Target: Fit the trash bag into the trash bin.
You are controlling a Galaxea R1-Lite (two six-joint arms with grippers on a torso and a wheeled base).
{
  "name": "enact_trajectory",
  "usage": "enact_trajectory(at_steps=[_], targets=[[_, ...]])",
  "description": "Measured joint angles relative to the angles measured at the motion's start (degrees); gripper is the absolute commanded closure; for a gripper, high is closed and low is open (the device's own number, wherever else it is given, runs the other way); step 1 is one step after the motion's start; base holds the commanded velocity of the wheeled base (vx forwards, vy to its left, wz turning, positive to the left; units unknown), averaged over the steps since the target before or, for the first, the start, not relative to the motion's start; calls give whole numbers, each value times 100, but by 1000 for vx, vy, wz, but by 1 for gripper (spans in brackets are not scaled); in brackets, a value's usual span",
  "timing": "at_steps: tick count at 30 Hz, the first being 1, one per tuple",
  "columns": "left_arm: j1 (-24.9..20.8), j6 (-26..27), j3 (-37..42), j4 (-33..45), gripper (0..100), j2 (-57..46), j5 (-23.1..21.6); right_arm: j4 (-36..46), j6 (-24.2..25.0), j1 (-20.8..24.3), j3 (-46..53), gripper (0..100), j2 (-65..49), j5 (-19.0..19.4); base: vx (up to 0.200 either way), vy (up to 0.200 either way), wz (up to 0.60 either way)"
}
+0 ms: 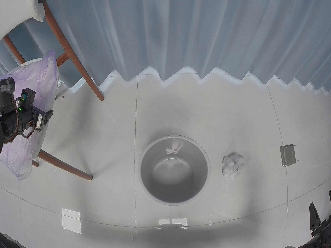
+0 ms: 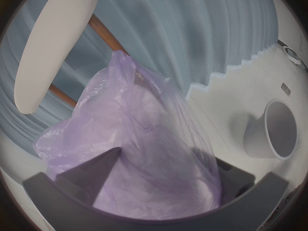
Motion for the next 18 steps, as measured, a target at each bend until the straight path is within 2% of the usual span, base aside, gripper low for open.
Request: enact_trajectory(at_steps=[7, 13, 16, 18], targets=[[50, -119, 41, 43, 100, -22, -80, 0, -2, 0, 0, 0, 0, -5, 0, 0, 0], [98, -563, 143, 60, 100, -235, -85, 0, -2, 0, 0, 0, 0, -2, 0, 0, 0], [83, -728, 262, 87, 100, -402, -285, -2, -2, 0, 0, 0, 0, -2, 0, 0, 0], [63, -800, 364, 98, 100, -522, -577, -2, -2, 0, 0, 0, 0, -5, 0, 0, 0]])
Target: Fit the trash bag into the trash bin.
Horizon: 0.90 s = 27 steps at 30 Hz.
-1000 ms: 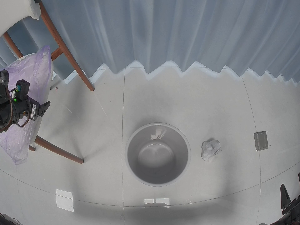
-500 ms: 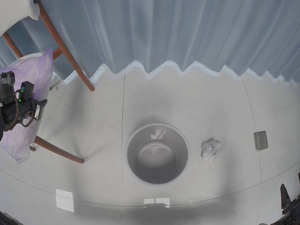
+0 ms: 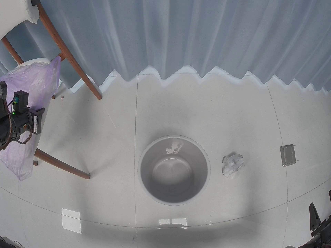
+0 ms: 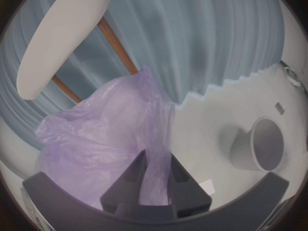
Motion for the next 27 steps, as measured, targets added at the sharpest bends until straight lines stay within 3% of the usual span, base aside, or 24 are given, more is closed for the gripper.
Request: enact_trajectory(at_steps=[7, 13, 22, 27], targets=[[-18, -724, 366, -16, 100, -372, -652, 0, 2, 0, 0, 0, 0, 0, 0, 0, 0], [-38, -1924, 564, -40, 100, -603, -1710, 0, 13, 0, 0, 0, 0, -9, 0, 0, 0], [-22, -3828, 752, -63, 100, -1135, -2934, 0, 45, 0, 0, 0, 0, -28, 0, 0, 0], [-74, -4219, 901, -73, 100, -1493, -3402, 0, 67, 0, 0, 0, 0, -33, 0, 0, 0]])
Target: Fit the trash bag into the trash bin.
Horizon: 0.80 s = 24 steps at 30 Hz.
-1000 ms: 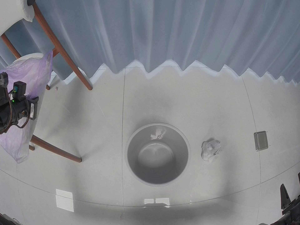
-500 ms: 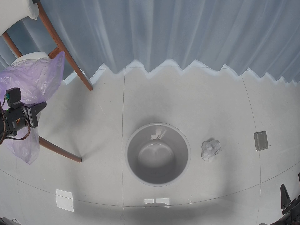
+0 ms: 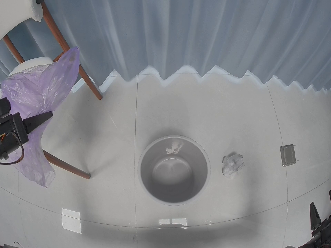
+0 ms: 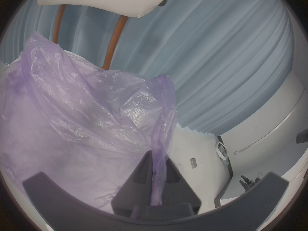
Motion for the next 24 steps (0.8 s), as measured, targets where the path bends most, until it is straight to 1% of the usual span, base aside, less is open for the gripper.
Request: enact_trajectory(at_steps=[5, 8, 15, 19, 22, 24], targets=[[-182, -55, 7, -59, 100, -171, -50, 0, 50, 0, 0, 0, 0, -17, 0, 0, 0], [-355, -180, -2, -362, 100, -215, -96, 2, 59, 0, 0, 0, 0, -20, 0, 0, 0], [-983, -862, 101, -1375, 100, -258, -261, 0, 79, 0, 0, 0, 0, -20, 0, 0, 0], [-1418, -1141, 127, -1694, 100, -258, -321, 0, 105, 0, 0, 0, 0, -24, 0, 0, 0], [-1743, -1201, 134, -1787, 100, -254, -589, -2, 118, 0, 0, 0, 0, -28, 0, 0, 0], [-1908, -1218, 135, -1809, 100, -256, -890, -5, 121, 0, 0, 0, 0, -30, 0, 0, 0]])
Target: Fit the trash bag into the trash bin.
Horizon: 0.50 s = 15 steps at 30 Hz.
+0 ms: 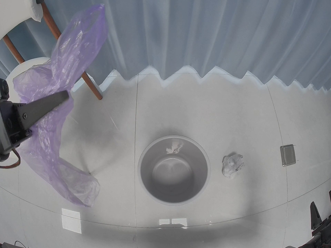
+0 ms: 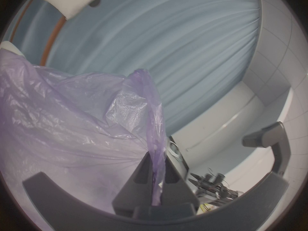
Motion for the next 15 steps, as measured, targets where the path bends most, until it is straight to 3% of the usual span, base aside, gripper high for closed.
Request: enact_trajectory(at_steps=[6, 15], targets=[[-356, -30, -9, -20, 100, -6, -752, -2, 4, 0, 0, 0, 0, 2, 0, 0, 0], [-1114, -452, -113, -26, 100, 22, -822, -2, 2, 0, 0, 0, 0, 2, 0, 0, 0]])
